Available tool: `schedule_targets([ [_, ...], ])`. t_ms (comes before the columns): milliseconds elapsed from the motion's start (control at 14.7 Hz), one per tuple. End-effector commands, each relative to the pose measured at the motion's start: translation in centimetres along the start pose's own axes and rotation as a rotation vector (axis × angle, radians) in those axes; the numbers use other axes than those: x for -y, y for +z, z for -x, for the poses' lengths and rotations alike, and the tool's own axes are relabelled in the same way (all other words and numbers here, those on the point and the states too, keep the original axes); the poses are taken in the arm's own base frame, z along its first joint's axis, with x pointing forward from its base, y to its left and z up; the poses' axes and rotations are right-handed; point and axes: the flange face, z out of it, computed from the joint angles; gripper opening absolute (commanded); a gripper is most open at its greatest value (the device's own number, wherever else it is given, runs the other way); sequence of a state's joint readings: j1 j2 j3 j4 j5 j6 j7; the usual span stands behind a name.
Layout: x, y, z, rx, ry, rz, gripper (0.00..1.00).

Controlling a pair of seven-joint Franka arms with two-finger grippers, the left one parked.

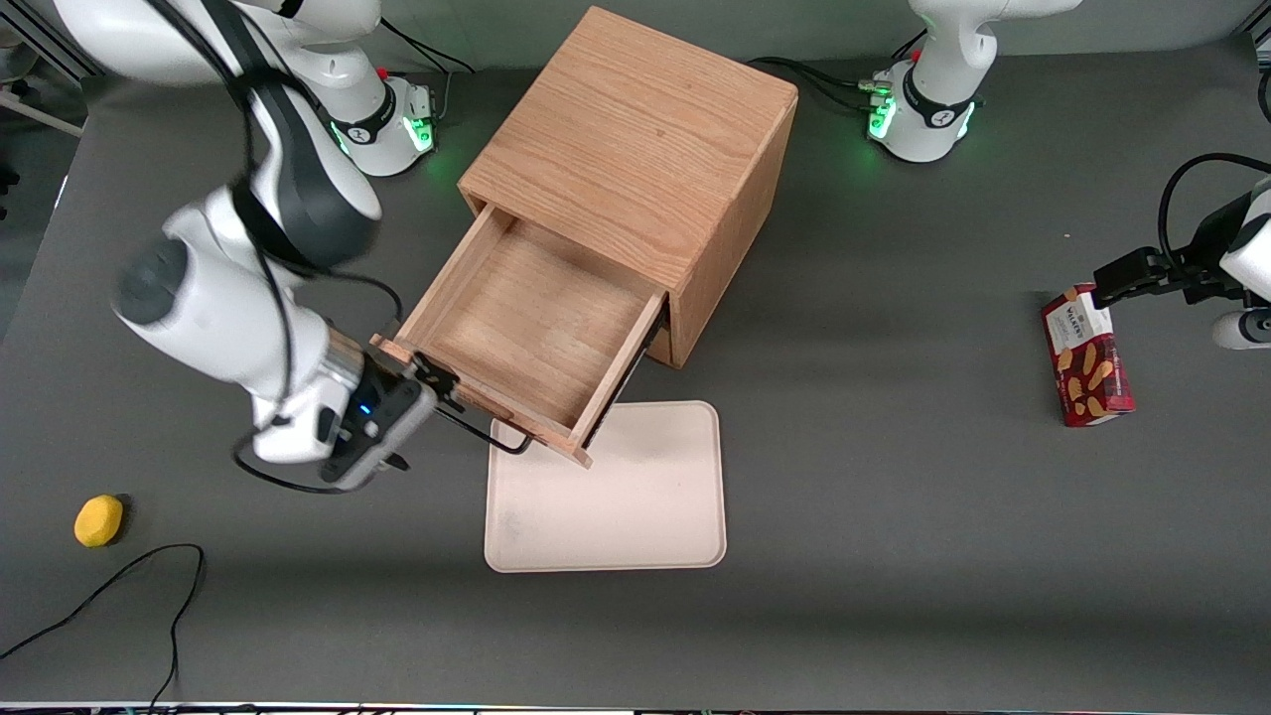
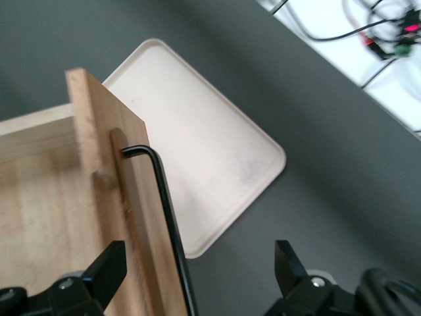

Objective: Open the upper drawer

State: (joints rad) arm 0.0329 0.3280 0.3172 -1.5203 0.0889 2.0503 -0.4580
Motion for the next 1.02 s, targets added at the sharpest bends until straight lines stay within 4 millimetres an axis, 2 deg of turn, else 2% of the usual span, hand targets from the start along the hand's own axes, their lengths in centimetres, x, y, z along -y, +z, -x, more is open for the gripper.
schedule_targets([
  [0, -2.1, -6.6, 4.1, 0.037, 0.093, -0.010, 1.00],
  [68, -3.7, -8.2, 6.3, 0.064, 0.176, -0.024, 1.00],
  [205, -4.6, -10.9, 9.9, 0.110, 0.388, 0.000, 1.00],
  [341, -5.7, -12.1, 13.4, 0.169, 0.643, 0.114, 1.00],
  [477, -6.3, -12.3, 14.3, 0.199, 0.711, 0.209, 1.00],
  [682, -6.3, -13.1, 14.8, 0.217, 0.718, 0.218, 1.00],
  [886, -6.3, -13.1, 14.9, 0.220, 0.723, 0.210, 1.00],
  [955, -6.8, -13.2, 15.3, 0.220, 0.735, 0.208, 1.00],
])
